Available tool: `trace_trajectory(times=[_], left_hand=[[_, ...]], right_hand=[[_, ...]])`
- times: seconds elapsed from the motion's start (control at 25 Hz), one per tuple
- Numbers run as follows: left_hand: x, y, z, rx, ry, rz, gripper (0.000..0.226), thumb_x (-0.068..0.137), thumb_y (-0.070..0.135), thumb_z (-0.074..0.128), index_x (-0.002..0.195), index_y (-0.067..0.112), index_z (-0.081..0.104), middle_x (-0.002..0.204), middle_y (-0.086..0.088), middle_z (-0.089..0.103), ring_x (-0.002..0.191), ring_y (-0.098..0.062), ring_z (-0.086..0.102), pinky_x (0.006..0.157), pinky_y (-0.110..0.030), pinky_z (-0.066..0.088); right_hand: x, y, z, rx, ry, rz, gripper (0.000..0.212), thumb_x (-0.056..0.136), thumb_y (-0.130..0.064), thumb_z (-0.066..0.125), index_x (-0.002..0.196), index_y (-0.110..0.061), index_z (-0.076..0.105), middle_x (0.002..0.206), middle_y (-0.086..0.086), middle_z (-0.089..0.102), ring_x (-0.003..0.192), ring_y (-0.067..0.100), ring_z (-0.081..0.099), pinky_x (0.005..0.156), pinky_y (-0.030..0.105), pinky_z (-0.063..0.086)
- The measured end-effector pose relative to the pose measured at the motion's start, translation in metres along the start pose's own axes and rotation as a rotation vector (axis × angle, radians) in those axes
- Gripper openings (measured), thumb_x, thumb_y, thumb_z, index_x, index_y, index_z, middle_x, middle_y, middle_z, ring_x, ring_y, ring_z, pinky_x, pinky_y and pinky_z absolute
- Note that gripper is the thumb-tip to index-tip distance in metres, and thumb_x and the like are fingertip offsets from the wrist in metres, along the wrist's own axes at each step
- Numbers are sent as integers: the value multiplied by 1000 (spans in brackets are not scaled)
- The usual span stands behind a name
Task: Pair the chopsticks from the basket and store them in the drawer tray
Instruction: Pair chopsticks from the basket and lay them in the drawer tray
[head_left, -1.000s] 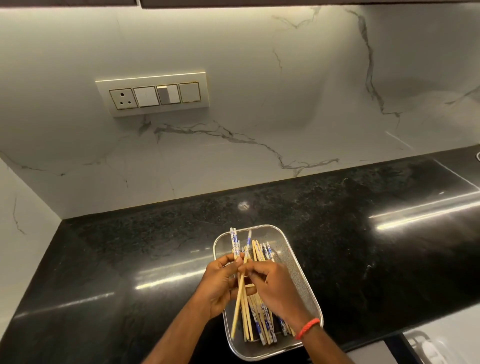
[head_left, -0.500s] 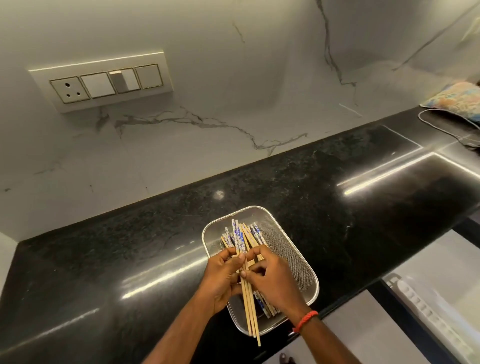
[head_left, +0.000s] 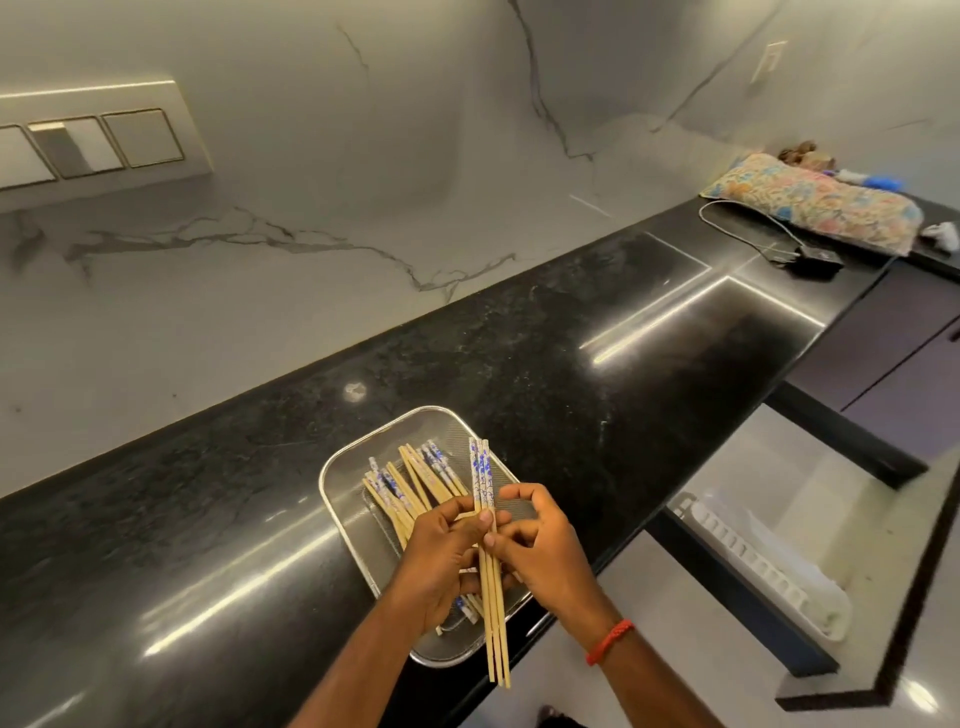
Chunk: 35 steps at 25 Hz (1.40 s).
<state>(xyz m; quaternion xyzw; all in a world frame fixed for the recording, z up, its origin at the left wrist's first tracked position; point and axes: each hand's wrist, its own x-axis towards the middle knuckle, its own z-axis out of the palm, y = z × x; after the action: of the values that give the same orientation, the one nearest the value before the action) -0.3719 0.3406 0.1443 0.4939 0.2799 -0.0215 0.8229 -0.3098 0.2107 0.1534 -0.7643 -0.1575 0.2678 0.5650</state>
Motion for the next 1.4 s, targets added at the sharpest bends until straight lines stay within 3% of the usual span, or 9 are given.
trace_trajectory(times=[0.12, 0.4, 0.6, 0.72, 0.88, 0.96, 1.12, 1.24, 1.4], left_hand=[[3, -2, 15, 52, -38, -13, 22, 98, 13, 59, 116, 1, 64, 107, -17, 77, 82, -35, 75, 74, -57, 62], [11, -16, 62, 162, -98, -57, 21, 99, 12, 59, 114, 0, 67, 103, -18, 77, 78, -31, 74, 74, -56, 62], [23, -27, 121, 210, -101, -37, 18, 97, 11, 60, 115, 7, 66, 104, -12, 79, 70, -21, 75, 77, -63, 60], [32, -34, 154, 226, -116, -27, 18, 97, 14, 61, 114, 8, 67, 104, -14, 78, 79, -28, 73, 78, -65, 58], [45, -48, 188, 288, -140, -54, 22, 96, 21, 64, 110, 5, 68, 76, -16, 68, 69, -29, 68, 77, -63, 60], [54, -58, 203, 326, -135, -78, 24, 96, 23, 64, 108, 3, 68, 72, -16, 63, 69, -31, 68, 76, -61, 61], [70, -75, 231, 338, -104, -110, 24, 97, 22, 63, 107, 1, 68, 78, -20, 70, 66, -29, 71, 75, -61, 61], [82, -86, 250, 332, -100, -124, 23, 95, 21, 66, 105, 1, 70, 87, -29, 70, 73, -36, 71, 74, -61, 61], [98, -101, 275, 297, -80, -142, 23, 92, 20, 69, 107, 3, 72, 84, -19, 75, 80, -32, 74, 79, -59, 61]], right_hand=[[-6, 7, -13, 44, 33, 15, 47, 87, -12, 72, 124, -26, 46, 81, 8, 77, 76, 20, 76, 68, 35, 63], [-23, 27, -54, 107, 60, 56, 57, 89, -12, 70, 134, -33, 41, 91, 6, 78, 82, 22, 76, 74, 41, 63], [-29, 39, -106, 162, 112, 64, 72, 87, -10, 72, 140, -39, 33, 87, 14, 75, 79, 24, 75, 66, 31, 61], [-32, 42, -140, 196, 141, 83, 71, 87, -9, 71, 141, -37, 33, 80, 6, 75, 77, 18, 76, 65, 26, 61], [-33, 55, -180, 154, 137, 108, 73, 89, -9, 70, 145, -34, 31, 77, 0, 74, 76, 15, 76, 69, 26, 62], [-33, 65, -198, 132, 131, 122, 75, 89, -10, 70, 148, -32, 29, 77, 2, 73, 76, 17, 76, 72, 28, 62], [-34, 79, -226, 180, 154, 157, 73, 88, -10, 71, 146, -32, 32, 73, -5, 73, 73, 17, 76, 67, 27, 62], [-31, 92, -246, 207, 198, 175, 71, 86, -10, 73, 142, -34, 36, 79, -1, 75, 75, 15, 76, 62, 23, 60], [-14, 118, -278, 186, 205, 185, 70, 84, -12, 76, 141, -31, 41, 85, 8, 76, 76, 21, 76, 75, 43, 63]])
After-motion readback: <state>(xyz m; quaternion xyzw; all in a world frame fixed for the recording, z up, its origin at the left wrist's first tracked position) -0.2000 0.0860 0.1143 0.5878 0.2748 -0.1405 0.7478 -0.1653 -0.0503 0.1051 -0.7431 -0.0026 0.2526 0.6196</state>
